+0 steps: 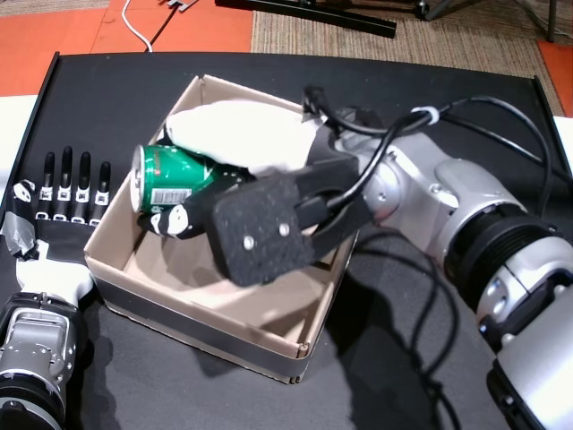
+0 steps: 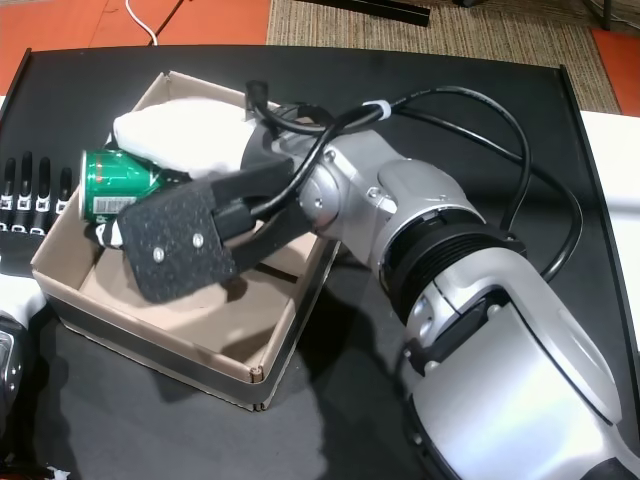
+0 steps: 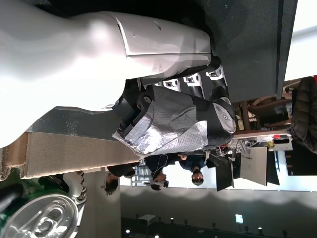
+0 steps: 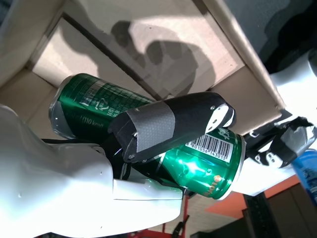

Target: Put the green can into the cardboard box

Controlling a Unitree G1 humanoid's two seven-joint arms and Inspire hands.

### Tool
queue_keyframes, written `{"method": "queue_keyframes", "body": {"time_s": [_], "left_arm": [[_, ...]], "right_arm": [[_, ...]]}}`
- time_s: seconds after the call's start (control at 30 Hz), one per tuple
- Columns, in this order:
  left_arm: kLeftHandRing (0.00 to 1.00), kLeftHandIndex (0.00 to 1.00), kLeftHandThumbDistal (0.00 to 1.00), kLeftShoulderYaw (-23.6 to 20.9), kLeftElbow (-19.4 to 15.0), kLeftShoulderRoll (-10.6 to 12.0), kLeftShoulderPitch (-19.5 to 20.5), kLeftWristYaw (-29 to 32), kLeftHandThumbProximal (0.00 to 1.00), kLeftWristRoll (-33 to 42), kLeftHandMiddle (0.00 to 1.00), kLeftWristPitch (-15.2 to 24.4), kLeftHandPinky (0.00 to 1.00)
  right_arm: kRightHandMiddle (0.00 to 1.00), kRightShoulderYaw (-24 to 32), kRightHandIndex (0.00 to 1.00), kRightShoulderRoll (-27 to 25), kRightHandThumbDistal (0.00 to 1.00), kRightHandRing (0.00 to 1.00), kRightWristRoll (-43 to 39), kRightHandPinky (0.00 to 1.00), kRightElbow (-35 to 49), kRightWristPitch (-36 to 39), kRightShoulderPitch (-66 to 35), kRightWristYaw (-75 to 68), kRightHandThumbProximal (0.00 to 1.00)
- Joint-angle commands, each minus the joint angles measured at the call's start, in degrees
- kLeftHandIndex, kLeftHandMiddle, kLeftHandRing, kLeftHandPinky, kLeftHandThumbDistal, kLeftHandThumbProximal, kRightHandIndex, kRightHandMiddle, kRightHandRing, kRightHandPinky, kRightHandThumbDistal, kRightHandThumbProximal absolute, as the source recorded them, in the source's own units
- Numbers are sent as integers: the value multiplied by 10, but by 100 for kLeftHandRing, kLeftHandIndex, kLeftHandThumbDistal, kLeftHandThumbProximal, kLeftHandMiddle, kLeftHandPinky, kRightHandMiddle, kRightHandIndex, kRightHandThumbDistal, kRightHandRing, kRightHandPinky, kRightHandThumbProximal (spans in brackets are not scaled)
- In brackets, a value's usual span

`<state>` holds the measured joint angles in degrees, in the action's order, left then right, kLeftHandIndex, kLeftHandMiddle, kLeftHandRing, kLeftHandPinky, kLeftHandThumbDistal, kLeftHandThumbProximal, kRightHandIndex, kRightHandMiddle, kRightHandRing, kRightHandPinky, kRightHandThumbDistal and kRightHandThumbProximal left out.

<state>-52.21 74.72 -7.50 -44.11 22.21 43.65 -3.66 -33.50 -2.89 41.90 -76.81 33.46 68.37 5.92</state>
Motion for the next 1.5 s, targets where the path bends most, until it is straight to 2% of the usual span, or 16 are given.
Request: {"method": "queue_keyframes", "body": {"time_s": [0.0,0.23,0.33,0.4,0.47,0.5,0.53,0.6,0.7,0.73,0.83,1.0,1.1,1.2,1.37,1.47], "left_arm": [[64,60,0,1,25,18,38,-24,54,-6,56,-9,77],[66,59,0,8,24,19,37,-25,54,-13,56,-2,80],[65,58,0,12,24,19,38,-22,54,-15,56,-1,78],[65,57,0,12,24,18,38,-22,54,-13,56,-4,77],[66,59,0,12,24,17,38,-19,55,-13,57,-7,77],[65,58,0,13,24,17,38,-19,55,-13,56,-7,77],[65,57,0,13,25,16,39,-19,55,-14,55,-7,78],[65,57,0,13,25,16,38,-22,55,-14,56,-6,78],[65,59,0,15,24,17,37,-23,56,-14,57,-3,79],[65,59,0,16,24,18,36,-23,56,-14,57,-2,80],[65,59,0,13,24,19,35,-23,57,-11,56,-1,80],[65,57,0,12,25,17,35,-23,57,-10,55,-4,79],[65,58,0,13,26,15,36,-21,56,-11,56,-7,79],[64,58,0,16,26,13,36,-24,56,-14,56,-9,78],[68,61,0,13,25,12,34,-24,59,-9,59,-13,82],[68,59,0,13,25,12,36,-21,59,-10,58,-11,83]], "right_arm": [[25,-5,26,2,19,26,2,37,-1,11,-4,-7,66],[38,5,38,7,15,38,-13,41,-6,-22,-1,70,64],[36,8,37,9,17,36,-14,39,-6,-46,0,95,64],[32,4,33,8,17,33,-7,38,-4,-53,0,93,64],[13,5,14,7,18,19,-8,34,-2,-54,0,94,62],[13,8,12,6,21,21,-12,35,-2,-55,1,100,61],[17,11,14,6,26,25,-15,40,-2,-55,2,105,62],[37,13,37,4,37,43,-17,55,-3,-56,4,116,64],[52,23,55,5,46,58,-27,68,-3,-62,6,137,59],[54,25,57,4,50,60,-30,71,-3,-63,6,140,59],[55,30,57,3,53,64,-34,76,-1,-55,4,137,58],[63,35,61,1,64,73,-34,83,0,-48,4,124,63],[75,35,66,2,72,86,-35,90,0,-53,5,120,68],[84,33,69,3,80,93,-34,94,-1,-58,8,119,70],[86,29,69,3,96,98,-30,98,0,-62,11,110,73],[90,33,71,2,100,100,-33,100,1,-59,12,102,73]]}}
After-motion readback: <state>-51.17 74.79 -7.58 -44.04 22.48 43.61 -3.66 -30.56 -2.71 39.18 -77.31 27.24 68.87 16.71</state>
